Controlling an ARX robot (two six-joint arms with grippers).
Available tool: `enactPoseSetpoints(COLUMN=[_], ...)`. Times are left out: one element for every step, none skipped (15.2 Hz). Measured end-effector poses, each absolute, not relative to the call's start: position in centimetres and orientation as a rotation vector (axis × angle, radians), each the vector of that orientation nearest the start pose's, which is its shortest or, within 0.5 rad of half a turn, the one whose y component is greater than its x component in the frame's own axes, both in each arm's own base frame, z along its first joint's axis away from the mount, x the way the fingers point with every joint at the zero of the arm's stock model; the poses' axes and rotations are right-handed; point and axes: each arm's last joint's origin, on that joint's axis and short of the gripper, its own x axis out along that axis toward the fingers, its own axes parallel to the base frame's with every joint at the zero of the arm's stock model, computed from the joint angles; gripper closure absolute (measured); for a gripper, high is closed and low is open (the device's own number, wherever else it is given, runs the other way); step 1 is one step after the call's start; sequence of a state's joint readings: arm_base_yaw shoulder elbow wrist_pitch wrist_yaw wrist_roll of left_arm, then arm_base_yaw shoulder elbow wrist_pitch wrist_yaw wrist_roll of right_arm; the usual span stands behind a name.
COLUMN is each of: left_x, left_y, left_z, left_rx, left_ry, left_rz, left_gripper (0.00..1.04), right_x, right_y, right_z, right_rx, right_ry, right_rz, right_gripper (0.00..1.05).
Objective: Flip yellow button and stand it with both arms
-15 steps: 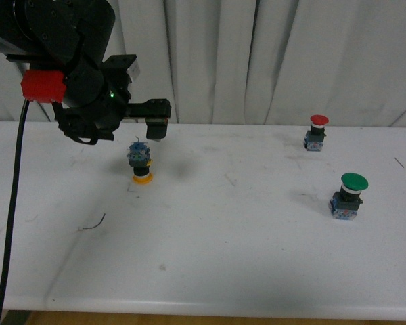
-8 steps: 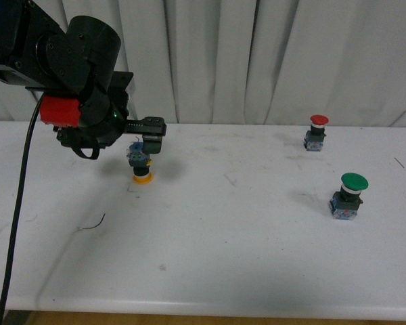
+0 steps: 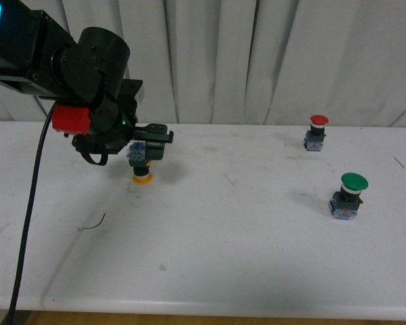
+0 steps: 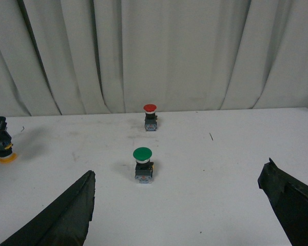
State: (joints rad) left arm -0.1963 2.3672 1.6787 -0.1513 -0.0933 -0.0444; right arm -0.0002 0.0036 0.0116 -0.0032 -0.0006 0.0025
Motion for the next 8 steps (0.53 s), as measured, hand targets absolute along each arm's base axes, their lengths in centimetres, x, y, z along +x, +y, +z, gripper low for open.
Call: enactPoseSetpoints(left_x=[49.3, 49.32, 49.31, 49.35, 49.43, 49.39, 49.4, 49.39], left_y=[-9.62, -9.75, -9.85, -9.94, -10.07, -10.18, -10.21, -10.33], left_z=[10.9, 10.97, 11.0, 11.1, 11.3, 11.29, 11.32, 11.51], left_rx=[0.078, 0.078, 0.079, 0.078, 0.076, 0.076, 0.068, 0.057], left_ry=[0.815, 0.812, 0.814, 0.81, 0.81, 0.811, 0.81, 0.802], left_rz=[-0.081, -0.083, -0.087, -0.09, -0.095, -0.097, -0.107, -0.114], left_gripper=[0.4, 0.51, 0.62, 0.71, 0.74, 0.74, 0.74, 0.74], right_x=[9.72, 9.72, 9.72, 9.72, 9.72, 9.72, 9.72, 9.72], right_y=[0.0, 0.0, 0.0, 0.0, 0.0, 0.0, 0.0, 0.0], right_z=[16.69, 16.69, 16.69, 16.69, 16.69, 16.68, 16.69, 16.69], right_rx=[0.002, 0.002, 0.002, 0.002, 0.002, 0.002, 0.002, 0.002], right_ry=[-0.005, -0.005, -0.005, -0.005, -0.005, -0.004, -0.005, -0.005], right_rz=[0.0, 0.0, 0.0, 0.0, 0.0, 0.0, 0.0, 0.0], right_gripper=[0.07, 0.07, 0.07, 0.07, 0.07, 0.07, 0.07, 0.07])
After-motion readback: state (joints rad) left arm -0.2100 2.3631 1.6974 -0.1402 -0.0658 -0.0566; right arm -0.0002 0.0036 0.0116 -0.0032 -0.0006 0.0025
